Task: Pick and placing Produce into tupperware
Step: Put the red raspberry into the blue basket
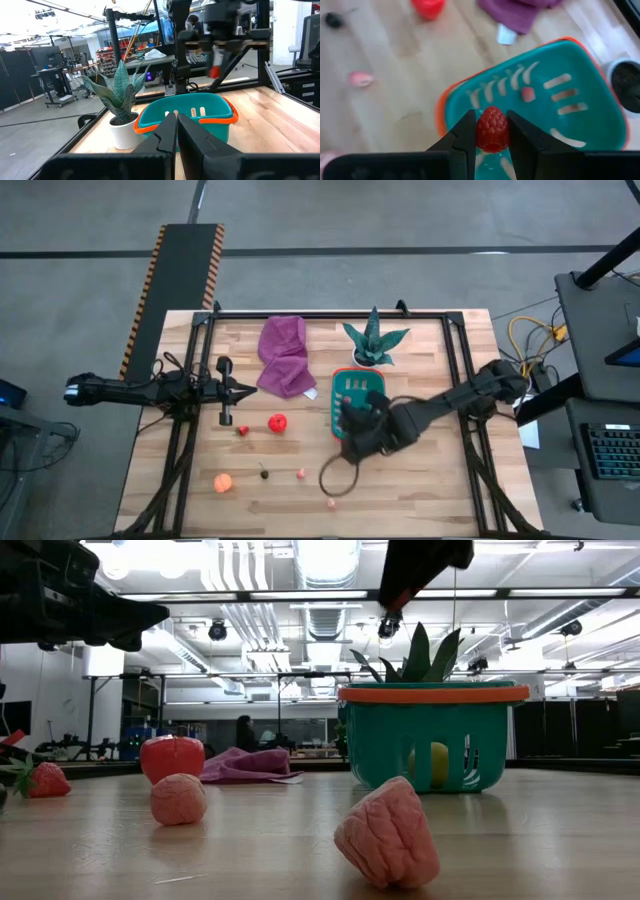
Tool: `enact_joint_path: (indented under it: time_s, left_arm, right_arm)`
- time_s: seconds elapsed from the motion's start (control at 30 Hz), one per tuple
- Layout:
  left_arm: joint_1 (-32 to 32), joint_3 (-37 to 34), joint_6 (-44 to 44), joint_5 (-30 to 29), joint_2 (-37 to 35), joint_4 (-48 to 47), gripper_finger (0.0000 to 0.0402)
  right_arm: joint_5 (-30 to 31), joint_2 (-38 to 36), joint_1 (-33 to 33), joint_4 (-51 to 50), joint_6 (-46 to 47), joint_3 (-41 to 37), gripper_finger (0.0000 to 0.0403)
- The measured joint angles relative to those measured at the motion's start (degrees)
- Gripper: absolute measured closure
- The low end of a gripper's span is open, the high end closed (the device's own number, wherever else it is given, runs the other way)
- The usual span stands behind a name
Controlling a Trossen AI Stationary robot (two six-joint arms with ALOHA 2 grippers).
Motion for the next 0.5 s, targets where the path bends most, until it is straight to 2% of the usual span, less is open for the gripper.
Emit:
enact_joint_path:
  time_s: [0.5]
  left_arm:
    - [0.00, 0.00, 0.00, 0.01, 0.09, -0.15, 0.0402]
  right_arm:
    - [-6.24, -0.07, -12.98, -3.19, -0.44, -2.28, 0.0328]
